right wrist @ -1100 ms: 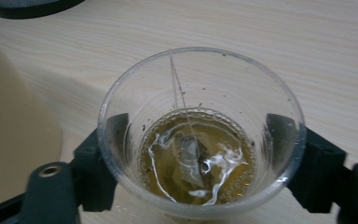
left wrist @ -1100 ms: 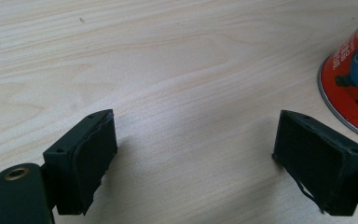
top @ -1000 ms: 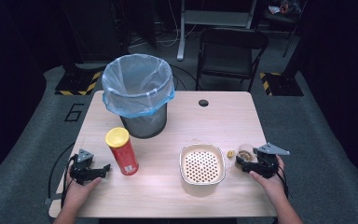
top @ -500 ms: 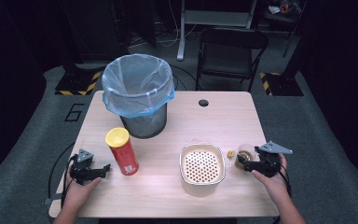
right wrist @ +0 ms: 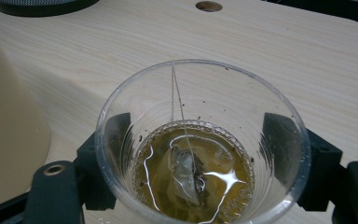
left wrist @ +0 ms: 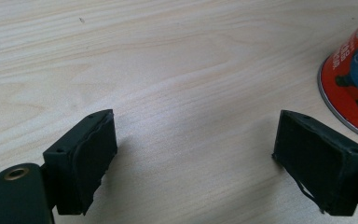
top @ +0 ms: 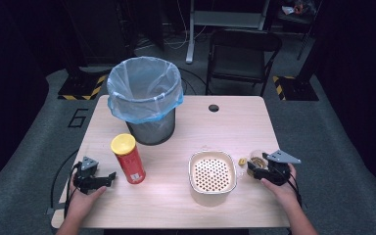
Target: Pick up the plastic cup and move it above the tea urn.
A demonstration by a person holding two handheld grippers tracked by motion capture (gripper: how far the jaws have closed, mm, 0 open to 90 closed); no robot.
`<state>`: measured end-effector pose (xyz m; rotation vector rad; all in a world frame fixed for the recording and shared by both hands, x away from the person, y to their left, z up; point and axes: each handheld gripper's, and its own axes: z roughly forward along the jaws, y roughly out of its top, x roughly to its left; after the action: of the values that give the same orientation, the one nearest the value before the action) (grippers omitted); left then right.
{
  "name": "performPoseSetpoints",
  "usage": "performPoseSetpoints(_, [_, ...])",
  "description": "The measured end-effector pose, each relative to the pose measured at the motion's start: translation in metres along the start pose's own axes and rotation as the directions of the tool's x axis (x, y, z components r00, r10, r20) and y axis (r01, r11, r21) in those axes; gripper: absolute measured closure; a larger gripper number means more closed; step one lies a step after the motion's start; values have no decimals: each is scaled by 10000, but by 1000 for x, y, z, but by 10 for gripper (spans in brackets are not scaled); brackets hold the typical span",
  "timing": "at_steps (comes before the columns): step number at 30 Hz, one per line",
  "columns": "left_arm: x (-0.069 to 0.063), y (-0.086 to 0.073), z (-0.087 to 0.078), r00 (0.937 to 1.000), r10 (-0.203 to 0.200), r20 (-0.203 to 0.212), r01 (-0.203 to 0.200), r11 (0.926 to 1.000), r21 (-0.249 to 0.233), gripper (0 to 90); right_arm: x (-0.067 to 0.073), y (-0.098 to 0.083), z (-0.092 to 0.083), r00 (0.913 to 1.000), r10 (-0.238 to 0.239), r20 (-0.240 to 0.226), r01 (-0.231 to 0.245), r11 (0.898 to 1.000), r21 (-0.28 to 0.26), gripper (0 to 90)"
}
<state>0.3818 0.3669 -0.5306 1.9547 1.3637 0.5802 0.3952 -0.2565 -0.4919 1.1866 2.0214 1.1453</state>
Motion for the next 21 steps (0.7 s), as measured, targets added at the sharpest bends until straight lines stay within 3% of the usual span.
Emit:
performPoseSetpoints(6, [0, 0, 0, 10000, -1, 1, 1, 10000, -1, 126, -3, -1, -1, 9991, 245, -353, -246, 9997, -32, 284])
performPoseSetpoints(17, [0, 0, 0, 10000, 2, 1, -2, 10000, 0, 125, 0, 3, -3, 9994, -141, -326, 137, 9998, -126, 332])
performPoseSetpoints(21, [0, 0, 0, 10000, 2, 2, -2, 10000, -1, 126, -1, 13, -6, 9976, -250, -651, 235, 9994, -236, 346])
